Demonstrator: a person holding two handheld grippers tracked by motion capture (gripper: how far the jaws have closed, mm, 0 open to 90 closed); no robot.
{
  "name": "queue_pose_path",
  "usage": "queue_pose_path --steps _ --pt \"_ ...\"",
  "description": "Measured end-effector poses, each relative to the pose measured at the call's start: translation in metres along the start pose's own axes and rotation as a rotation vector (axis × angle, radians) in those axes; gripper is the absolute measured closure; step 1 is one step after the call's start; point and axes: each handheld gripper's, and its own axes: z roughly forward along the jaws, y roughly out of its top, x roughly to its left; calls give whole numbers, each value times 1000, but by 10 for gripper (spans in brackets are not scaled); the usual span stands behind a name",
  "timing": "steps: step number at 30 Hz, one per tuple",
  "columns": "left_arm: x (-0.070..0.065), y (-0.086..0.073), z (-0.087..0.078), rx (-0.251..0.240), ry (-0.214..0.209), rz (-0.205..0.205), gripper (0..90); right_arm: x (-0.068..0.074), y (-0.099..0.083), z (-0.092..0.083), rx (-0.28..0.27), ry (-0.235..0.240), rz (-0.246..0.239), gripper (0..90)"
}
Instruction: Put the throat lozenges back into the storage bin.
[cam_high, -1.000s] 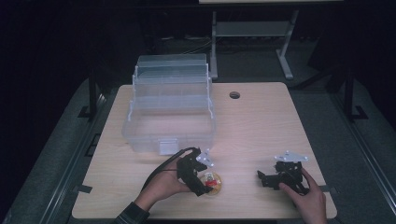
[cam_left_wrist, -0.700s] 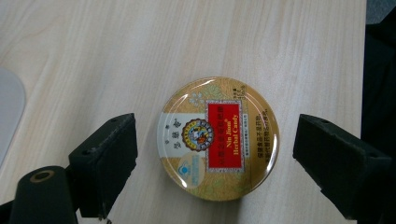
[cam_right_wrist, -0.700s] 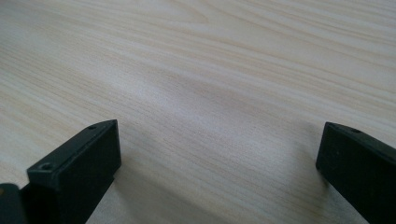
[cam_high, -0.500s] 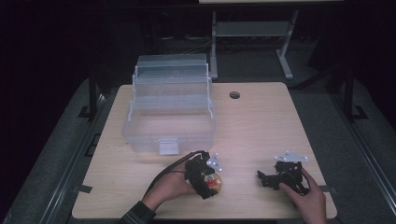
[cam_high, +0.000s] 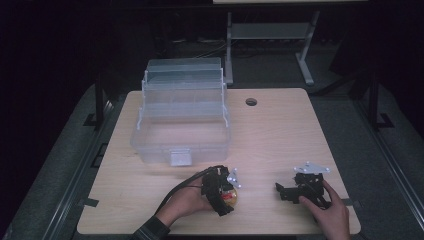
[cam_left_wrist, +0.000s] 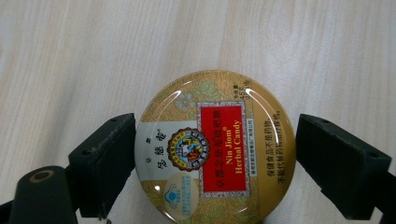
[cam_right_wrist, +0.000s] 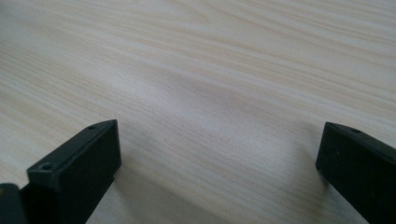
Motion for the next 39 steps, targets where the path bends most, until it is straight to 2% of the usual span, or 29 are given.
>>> queue_pose_path --steps 12,29,39 --pt "1 -1 2 5 7 -6 189 0 0 0 0 0 0 0" --pt "1 -2 1 4 -3 -14 195 0 0 0 1 0 1 0" --pt "1 -3 -6 -13 -15 -28 196 1 0 0 1 0 1 0"
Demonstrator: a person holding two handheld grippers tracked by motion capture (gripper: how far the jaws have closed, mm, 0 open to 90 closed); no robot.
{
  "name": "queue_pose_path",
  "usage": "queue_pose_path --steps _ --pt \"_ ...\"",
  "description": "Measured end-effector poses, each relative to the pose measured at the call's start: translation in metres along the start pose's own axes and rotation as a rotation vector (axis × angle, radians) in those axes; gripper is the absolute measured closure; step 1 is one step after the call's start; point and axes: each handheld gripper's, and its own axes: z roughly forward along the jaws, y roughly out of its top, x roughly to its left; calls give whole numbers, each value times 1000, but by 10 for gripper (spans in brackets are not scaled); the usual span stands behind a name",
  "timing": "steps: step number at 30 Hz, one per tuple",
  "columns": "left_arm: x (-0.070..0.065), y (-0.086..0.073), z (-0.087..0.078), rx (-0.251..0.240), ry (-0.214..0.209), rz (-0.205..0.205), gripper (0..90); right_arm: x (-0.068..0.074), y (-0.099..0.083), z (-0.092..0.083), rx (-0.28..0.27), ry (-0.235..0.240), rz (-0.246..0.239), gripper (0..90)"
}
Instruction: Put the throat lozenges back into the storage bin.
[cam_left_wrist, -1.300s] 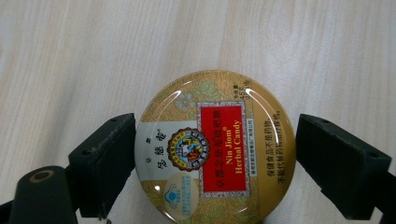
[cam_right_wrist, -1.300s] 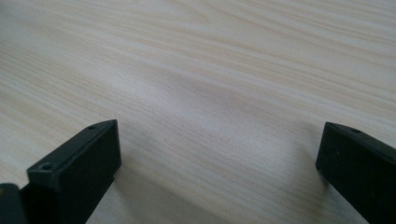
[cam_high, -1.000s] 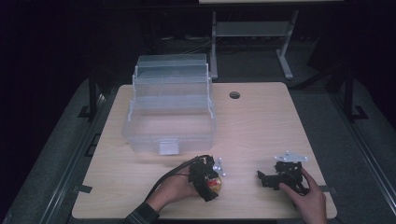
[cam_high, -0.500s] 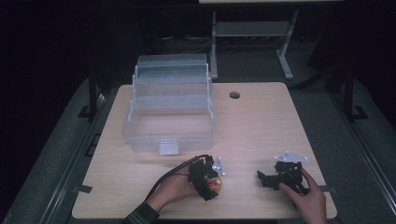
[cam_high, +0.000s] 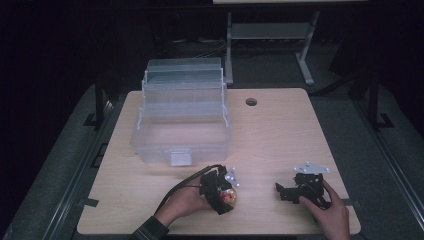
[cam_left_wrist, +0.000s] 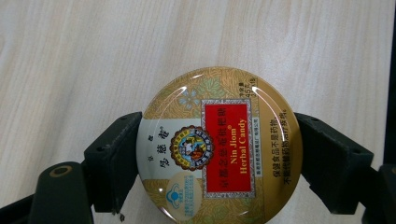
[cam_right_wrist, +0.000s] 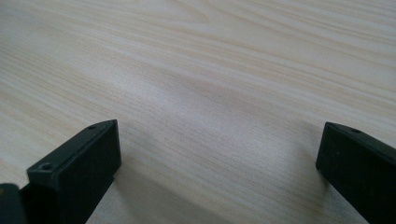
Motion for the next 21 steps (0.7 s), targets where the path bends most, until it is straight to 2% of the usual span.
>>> queue_pose_path --steps 21 --pt "5 4 -30 -39 23 -20 196 0 0 0 0 0 -1 0"
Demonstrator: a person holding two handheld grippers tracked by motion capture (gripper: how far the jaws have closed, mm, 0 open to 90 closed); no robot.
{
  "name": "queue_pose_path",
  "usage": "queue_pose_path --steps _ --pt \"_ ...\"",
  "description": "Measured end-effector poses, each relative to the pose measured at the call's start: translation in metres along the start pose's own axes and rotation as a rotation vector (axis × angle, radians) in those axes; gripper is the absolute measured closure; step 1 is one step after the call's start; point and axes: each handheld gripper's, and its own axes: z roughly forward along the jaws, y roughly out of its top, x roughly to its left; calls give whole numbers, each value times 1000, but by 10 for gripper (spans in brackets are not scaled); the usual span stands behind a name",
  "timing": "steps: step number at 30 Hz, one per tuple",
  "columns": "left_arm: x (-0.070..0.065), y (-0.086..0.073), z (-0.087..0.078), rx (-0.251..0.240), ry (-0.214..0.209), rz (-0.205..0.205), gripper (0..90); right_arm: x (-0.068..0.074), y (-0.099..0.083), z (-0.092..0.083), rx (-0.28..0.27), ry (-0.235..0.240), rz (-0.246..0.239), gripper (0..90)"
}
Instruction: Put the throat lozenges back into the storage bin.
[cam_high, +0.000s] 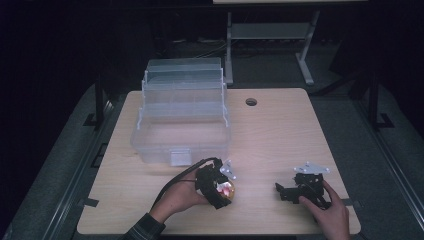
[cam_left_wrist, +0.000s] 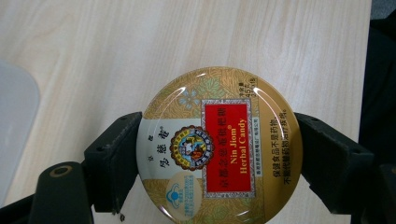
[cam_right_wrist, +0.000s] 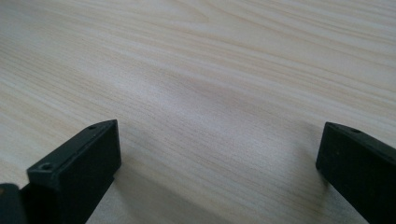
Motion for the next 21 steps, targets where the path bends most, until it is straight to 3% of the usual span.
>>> queue_pose_path --steps 21 --pt "14 3 -29 -35 20 -34 196 0 0 0 0 1 0 0"
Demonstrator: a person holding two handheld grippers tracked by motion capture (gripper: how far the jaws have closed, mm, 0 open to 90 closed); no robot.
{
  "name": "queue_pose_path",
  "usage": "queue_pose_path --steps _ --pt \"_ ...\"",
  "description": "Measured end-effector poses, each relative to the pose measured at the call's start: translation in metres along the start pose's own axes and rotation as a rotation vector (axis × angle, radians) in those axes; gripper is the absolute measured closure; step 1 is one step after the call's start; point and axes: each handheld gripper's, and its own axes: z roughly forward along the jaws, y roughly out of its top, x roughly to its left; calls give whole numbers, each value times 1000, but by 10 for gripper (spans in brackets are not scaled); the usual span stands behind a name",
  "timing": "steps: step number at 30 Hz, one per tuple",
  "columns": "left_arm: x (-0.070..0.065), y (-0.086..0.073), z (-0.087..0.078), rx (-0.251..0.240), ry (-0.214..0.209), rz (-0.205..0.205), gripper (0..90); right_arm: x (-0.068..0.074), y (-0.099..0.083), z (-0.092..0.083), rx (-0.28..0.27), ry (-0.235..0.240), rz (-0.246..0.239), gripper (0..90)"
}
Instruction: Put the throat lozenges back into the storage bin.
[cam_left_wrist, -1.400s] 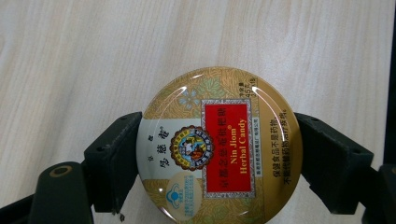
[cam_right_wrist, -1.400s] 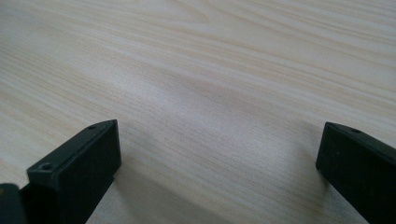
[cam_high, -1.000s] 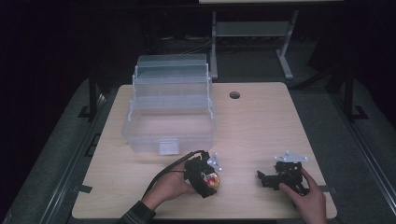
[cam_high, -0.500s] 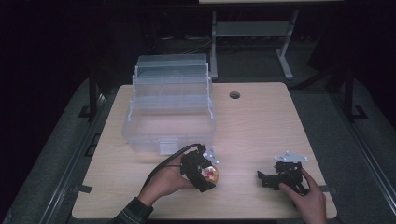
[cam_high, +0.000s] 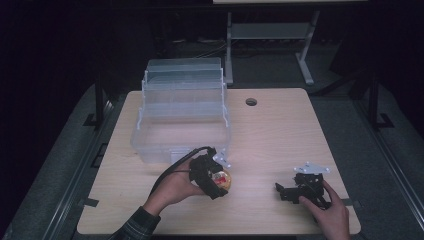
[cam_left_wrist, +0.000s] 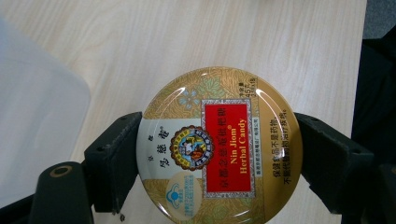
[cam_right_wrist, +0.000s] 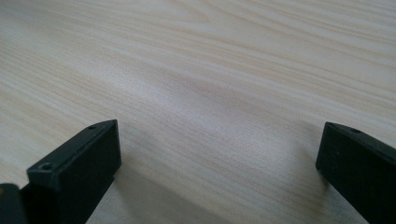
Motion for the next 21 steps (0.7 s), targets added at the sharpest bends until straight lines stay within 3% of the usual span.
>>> queue_pose_path --steps 12,21 --pt "13 2 -13 -19 6 -42 197 0 0 0 1 0 1 0" --pt "21 4 -23 -18 21 -49 197 0 0 0 0 0 0 0"
